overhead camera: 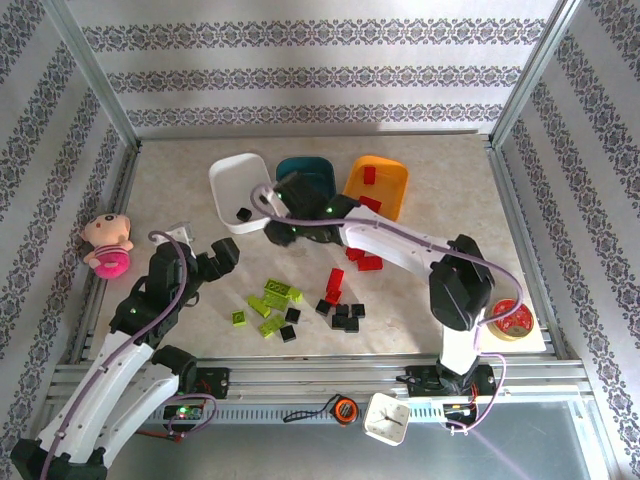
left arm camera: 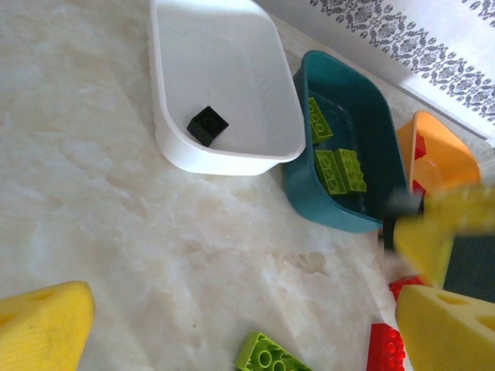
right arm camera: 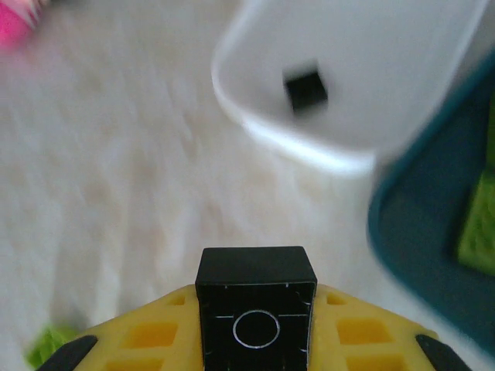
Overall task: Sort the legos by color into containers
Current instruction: Place the lego in the container.
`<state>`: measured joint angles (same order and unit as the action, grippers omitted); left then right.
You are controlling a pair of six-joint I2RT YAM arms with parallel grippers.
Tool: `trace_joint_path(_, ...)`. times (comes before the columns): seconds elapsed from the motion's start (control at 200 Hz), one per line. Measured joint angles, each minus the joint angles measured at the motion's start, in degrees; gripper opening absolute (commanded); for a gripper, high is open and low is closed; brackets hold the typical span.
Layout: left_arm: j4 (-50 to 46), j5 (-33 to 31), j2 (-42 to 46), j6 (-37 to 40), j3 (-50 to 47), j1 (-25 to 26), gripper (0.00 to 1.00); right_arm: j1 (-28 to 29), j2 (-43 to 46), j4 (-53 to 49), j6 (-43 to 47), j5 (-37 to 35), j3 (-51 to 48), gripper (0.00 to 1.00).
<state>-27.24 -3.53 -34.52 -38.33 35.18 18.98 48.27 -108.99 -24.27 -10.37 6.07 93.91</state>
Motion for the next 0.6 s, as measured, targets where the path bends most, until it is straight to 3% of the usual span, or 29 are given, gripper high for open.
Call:
trace_joint_path(0.175, -0.5, 0.3, 0.1, -1.2, -1.5, 0.0, 1.0, -3.0, -13.8, 6.9, -4.5, 2.7, 14.4, 0.23)
trace_joint_path(0.34, -0.7, 1.1, 0.0, -2.0, -2.8, -0.1, 1.0, -5.0, -27.0, 6.4, -7.8, 4.1, 27.1, 0.26)
trace_joint_path(0.38, -0.7, 1.5, -0.1, -2.2, -3.1, -0.3, 1.0, -5.3, -29.9, 5.6, -8.7, 4.3, 30.4, 0.3)
trace_joint_path(0.495, -0.7, 1.8, -0.1, -2.7, -3.7, -0.3, 1.0, -5.7, -35.4, 3.4, -10.6, 5.0, 38.2, 0.59)
trace_joint_path(0.6, -0.9, 2.0, -0.1, -2.8, -3.9, -0.3, 1.0, -5.7, -36.8, 2.2, -11.5, 5.6, 41.3, 0.66)
